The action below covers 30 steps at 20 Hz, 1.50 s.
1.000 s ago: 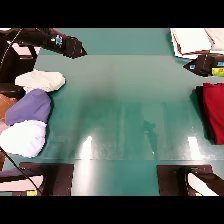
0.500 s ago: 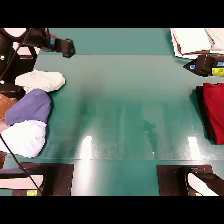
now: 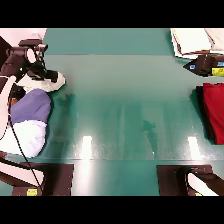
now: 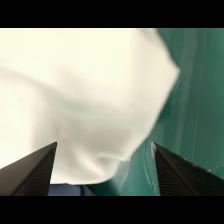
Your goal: Fold the shirts.
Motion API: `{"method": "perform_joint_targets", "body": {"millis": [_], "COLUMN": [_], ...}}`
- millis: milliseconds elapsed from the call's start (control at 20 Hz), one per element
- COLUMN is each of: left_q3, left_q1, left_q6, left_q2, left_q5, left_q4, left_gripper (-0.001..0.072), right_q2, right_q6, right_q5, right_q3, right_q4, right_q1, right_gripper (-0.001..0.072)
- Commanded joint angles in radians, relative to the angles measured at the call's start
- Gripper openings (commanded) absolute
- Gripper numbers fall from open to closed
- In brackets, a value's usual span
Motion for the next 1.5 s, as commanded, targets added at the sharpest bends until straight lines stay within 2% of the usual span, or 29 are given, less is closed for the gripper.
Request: {"method": "perform_joint_targets", "body": {"millis": [0,100,150,200,350,500,650,850,1050,1300,1350,1400,1450], "left_q3": [-0.033,-0.033,-0.031,-0.019,0.074,0.216,0.369,0.451,0.407,0.377,0.377,0.378,0.378], "left_q1": [0.044,0.045,0.045,0.045,0.042,0.009,-0.078,-0.241,-0.51,-0.835,-0.871,-0.886,-0.886], "left_q6": [-0.006,-0.004,-0.005,-0.005,-0.002,0.029,0.101,0.163,0.162,0.197,0.224,0.232,0.232], "left_q2": [-0.019,-0.019,-0.019,-0.019,0.032,0.189,0.362,0.505,0.488,0.28,0.232,0.191,0.164], "left_q5": [0.022,0.014,0.009,-0.008,-0.056,-0.053,-0.099,-0.188,-0.211,-0.135,-0.095,-0.053,-0.022], "left_q4": [0.01,0.01,0.01,0.009,0.009,0.005,-0.014,-0.141,-0.205,-0.327,-0.369,-0.409,-0.43], "left_gripper": [0.0699,0.017,0.0039,0.0026,0.0025,0.0025,0.0025,0.0024,0.0024,0.0027,0.0113,0.0408,0.0497], "right_q2": [0.001,0.001,0.001,0.001,0.001,0.001,0.001,0.001,0.001,0.001,0.001,0.001,0.001], "right_q6": [0.0,0.0,0.0,0.0,0.0,0.0,0.0,0.0,0.0,-0.001,-0.001,-0.001,-0.001], "right_q5": [-0.016,-0.031,-0.033,-0.032,-0.03,-0.035,-0.056,-0.086,-0.075,-0.065,-0.062,-0.06,-0.057], "right_q3": [0.0,0.0,0.0,0.0,0.016,0.114,0.235,0.341,0.388,0.43,0.438,0.445,0.45], "right_q4": [0.0,0.0,0.0,0.0,0.001,0.001,-0.002,-0.002,-0.002,-0.028,-0.03,-0.03,-0.03], "right_q1": [0.001,0.001,0.001,0.001,0.001,0.001,0.0,0.0,-0.002,-0.002,-0.002,-0.002,-0.002], "right_gripper": [0.0018,0.0018,0.0018,0.0018,0.0018,0.0017,0.0017,0.0017,0.0017,0.0017,0.0017,0.0017,0.0017]}}
